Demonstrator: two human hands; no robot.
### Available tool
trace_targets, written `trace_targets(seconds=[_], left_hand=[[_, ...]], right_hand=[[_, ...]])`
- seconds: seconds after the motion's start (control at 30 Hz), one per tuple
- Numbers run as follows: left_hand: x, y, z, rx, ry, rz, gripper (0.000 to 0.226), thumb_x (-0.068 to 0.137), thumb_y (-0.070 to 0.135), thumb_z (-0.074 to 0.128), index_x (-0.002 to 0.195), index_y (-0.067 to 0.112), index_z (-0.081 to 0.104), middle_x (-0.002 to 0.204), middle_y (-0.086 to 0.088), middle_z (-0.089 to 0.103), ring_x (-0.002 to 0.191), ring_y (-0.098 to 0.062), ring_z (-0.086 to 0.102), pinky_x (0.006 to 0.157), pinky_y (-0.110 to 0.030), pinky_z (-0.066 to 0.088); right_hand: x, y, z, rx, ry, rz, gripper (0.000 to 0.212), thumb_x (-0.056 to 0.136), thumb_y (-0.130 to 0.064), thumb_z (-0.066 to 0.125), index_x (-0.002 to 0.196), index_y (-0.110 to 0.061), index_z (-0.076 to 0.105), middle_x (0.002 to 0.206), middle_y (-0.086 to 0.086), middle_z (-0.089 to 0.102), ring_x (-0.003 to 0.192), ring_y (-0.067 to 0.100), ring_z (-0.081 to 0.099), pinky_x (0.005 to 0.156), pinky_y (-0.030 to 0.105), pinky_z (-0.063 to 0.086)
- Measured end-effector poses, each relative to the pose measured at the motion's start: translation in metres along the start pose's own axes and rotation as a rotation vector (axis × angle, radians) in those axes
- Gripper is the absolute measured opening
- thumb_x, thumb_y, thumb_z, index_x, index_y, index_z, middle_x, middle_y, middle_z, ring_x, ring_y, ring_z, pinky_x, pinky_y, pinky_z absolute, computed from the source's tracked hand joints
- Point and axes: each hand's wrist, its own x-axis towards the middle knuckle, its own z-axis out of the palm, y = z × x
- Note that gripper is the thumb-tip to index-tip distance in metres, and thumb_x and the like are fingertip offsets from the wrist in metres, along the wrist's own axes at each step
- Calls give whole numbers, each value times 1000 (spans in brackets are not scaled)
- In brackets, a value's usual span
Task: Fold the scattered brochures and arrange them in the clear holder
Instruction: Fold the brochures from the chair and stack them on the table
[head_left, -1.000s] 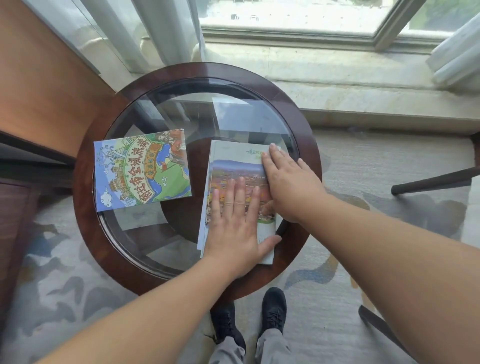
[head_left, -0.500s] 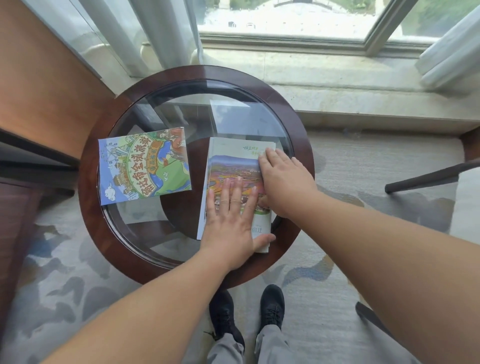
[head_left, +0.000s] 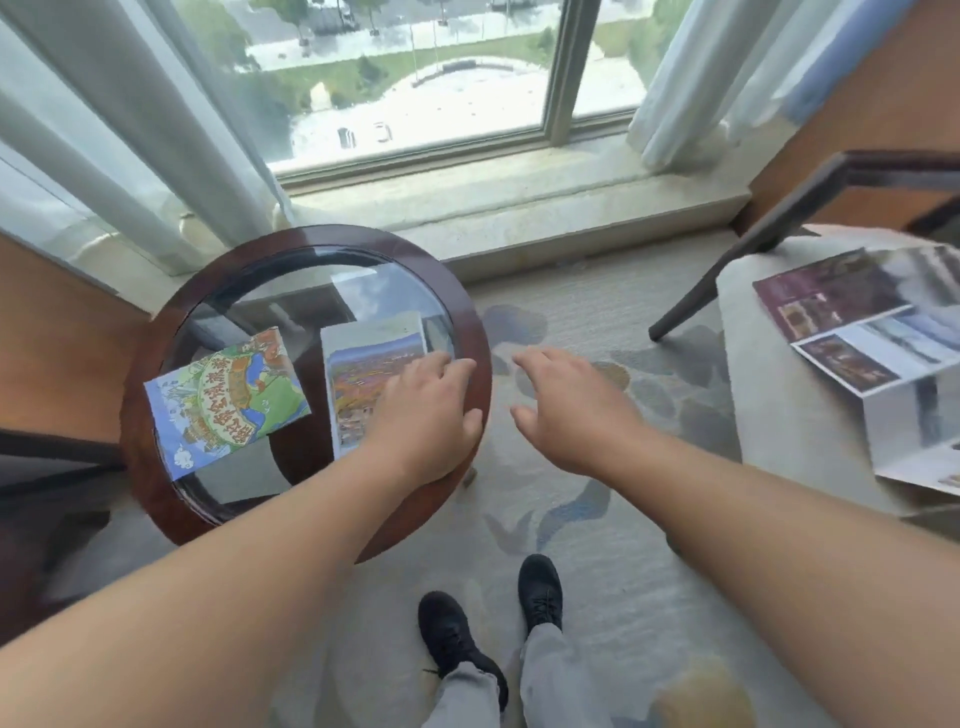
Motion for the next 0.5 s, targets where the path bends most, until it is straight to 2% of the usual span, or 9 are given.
trace_targets(seconds=[0.1, 0.23, 0.43, 0.5], left_hand=[[7, 52, -21, 37, 23, 114, 54, 90, 34, 51, 141, 19, 42, 138, -4, 47, 125, -26, 44, 101, -40, 40], [15, 137, -39, 36, 37, 268, 56, 92, 35, 50, 145, 19, 38, 143, -5, 45, 128, -24, 43, 101, -38, 38], [18, 277, -38, 44, 47, 450, 54, 93, 38, 49, 144, 21, 39, 145, -2, 43, 129, -22, 43, 102, -35, 38], [17, 323, -32, 54, 40, 484, 54, 93, 38, 49, 143, 21, 39, 144, -3, 44, 129, -23, 43, 102, -35, 38]], right_hand=[[-49, 34, -33, 28, 52, 125, 54, 95, -33, 50, 146, -21, 36, 146, 1, 42, 132, 23, 41, 103, 37, 36], [-114, 84, -72, 76, 142, 267, 53, 95, -33, 52, 145, -22, 39, 146, 1, 43, 131, 24, 42, 103, 42, 42], [-203, 172, -111, 132, 245, 431, 52, 94, -33, 51, 144, -23, 40, 146, 0, 42, 130, 23, 43, 100, 40, 44], [-229, 203, -120, 141, 260, 466, 50, 94, -33, 50, 143, -23, 41, 144, 1, 42, 127, 24, 45, 95, 40, 46]])
